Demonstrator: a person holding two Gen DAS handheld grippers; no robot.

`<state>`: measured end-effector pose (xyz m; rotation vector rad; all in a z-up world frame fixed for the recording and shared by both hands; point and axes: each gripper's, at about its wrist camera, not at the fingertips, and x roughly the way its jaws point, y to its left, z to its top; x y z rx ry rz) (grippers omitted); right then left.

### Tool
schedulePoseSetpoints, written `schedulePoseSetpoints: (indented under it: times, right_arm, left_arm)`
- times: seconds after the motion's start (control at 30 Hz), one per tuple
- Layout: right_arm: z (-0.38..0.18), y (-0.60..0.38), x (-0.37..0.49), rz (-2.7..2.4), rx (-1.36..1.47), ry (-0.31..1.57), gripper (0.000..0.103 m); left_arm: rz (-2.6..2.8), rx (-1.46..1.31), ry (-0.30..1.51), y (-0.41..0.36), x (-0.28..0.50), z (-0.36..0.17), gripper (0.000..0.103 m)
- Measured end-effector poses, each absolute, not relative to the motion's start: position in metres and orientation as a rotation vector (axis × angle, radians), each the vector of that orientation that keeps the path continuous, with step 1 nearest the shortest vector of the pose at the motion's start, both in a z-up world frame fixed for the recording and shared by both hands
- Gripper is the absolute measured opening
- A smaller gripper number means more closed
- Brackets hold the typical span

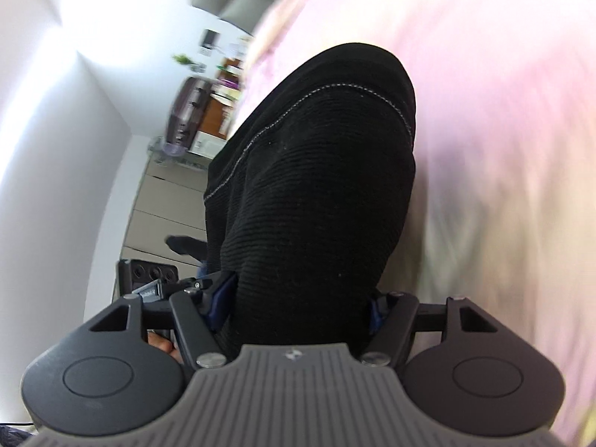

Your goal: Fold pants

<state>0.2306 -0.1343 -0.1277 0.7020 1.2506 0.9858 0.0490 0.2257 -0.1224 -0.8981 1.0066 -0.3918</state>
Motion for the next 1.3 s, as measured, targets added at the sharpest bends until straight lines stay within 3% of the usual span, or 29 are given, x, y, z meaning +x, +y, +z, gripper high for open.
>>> schedulePoseSetpoints:
  times: [0.17,0.43,0.77,0.87,1.1,1.3]
  right_arm:
    - [-0.160,-0.151,0.211,0.923,0.727,1.287,0.064]
    - [-0.158,-0.136,0.224,0.942,0.664,1.303,0.080]
    - [-0.177,-0.125,0.220,0.929,0.693,1.295,0.092]
    - [-0.178,-0.122,0.219,0.933,0.689,1.296,0.091]
    - [-0.168,-0.127,0.214,0.951,0.669,1.272,0.074]
    - [-0.147,-0.139,0.204,0.954,0.679,1.229,0.072]
  left_arm:
    - [-0.374,-0.863,1.060,0.210,0.042,-0.147,0.081]
    - [-0.390,-0.860,1.084,0.204,0.038,-0.154,0.093]
    - [-0.405,-0.907,1.091,0.197,0.039,-0.166,0.100]
    - [-0.407,-0.875,1.078,0.195,0.036,-0.159,0.096]
    - [-0.399,-0.846,1.054,0.191,0.032,-0.143,0.079]
    - [-0.411,-0.790,1.022,0.175,0.028,-0.110,0.076]
